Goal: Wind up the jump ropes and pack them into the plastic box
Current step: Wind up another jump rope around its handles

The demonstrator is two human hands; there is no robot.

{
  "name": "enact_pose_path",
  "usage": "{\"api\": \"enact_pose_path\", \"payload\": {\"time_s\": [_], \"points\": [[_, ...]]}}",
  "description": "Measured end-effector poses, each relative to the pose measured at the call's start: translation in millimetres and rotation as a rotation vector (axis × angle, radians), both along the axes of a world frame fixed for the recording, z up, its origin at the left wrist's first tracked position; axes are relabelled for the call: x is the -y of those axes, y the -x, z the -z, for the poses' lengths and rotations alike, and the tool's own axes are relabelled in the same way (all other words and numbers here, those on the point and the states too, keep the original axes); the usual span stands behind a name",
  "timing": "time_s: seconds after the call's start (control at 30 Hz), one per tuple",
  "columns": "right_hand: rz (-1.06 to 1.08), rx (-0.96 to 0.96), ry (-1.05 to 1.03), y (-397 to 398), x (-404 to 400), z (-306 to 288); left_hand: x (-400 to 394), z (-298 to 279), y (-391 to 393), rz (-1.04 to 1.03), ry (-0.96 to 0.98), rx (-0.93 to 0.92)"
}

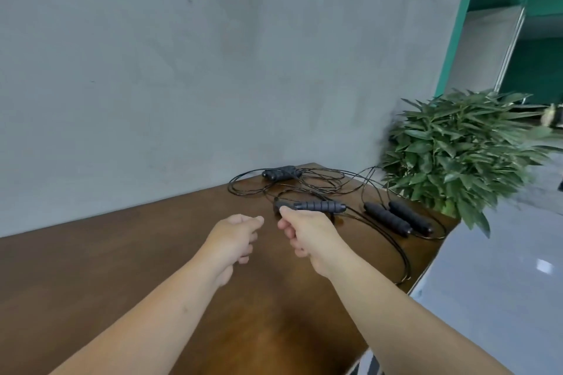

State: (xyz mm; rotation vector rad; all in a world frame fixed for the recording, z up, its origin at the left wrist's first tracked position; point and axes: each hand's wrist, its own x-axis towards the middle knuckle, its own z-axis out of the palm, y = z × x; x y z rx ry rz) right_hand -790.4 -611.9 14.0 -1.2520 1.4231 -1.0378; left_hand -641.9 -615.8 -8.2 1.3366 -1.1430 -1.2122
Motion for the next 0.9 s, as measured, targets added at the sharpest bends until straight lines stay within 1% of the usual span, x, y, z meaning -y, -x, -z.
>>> {"api": "enact_pose_path", "payload": {"time_s": [0.1, 0.2, 0.33, 0.4, 0.43, 0.47, 0.57, 0.6, 0.7, 0.77, 0.83, 0.9], "points": [[0.040, -0.015, -0.003, 37.1, 39.0, 2.9, 38.4, 2.5, 32.8, -0.014, -0.016, 0.032], [0.055, 0.025, -0.041, 71.9, 80.2, 3.6, 82.6, 7.2, 62.6, -0.055, -0.053, 0.090], [0.037, 0.036, -0.093, 103.5, 132.4, 10.7, 133.9, 21.6, 91.7, -0.174, -0.138, 0.198], [0.010, -0.005, -0.082, 112.6, 156.0, 13.0, 150.2, 26.6, 103.1, -0.238, -0.186, 0.262], [-0.009, -0.063, -0.054, 115.2, 165.7, 13.2, 156.2, 28.2, 107.3, -0.258, -0.209, 0.294], [-0.036, -0.180, -0.006, 118.1, 176.6, 15.2, 162.6, 29.8, 111.3, -0.267, -0.233, 0.325], [-0.156, -0.754, 0.229, 123.8, 203.1, 23.5, 177.1, 32.0, 117.5, -0.272, -0.306, 0.456], [-0.200, -0.894, 0.264, 125.6, 208.9, 25.7, 180.2, 31.5, 120.5, -0.274, -0.321, 0.500], [-0.353, -1.211, 0.271, 128.2, 223.8, 31.5, 188.6, 29.4, 126.4, -0.281, -0.356, 0.633], [-0.413, -1.323, 0.270, 128.4, 230.7, 35.1, 193.7, 29.9, 127.0, -0.280, -0.389, 0.578], [-0.447, -1.339, 0.272, 127.8, 235.9, 36.7, 195.6, 31.4, 124.7, -0.286, -0.391, 0.452], [-0.465, -1.306, 0.252, 125.8, 236.7, 33.7, 191.6, 30.0, 119.2, -0.322, -0.352, 0.343]]}}
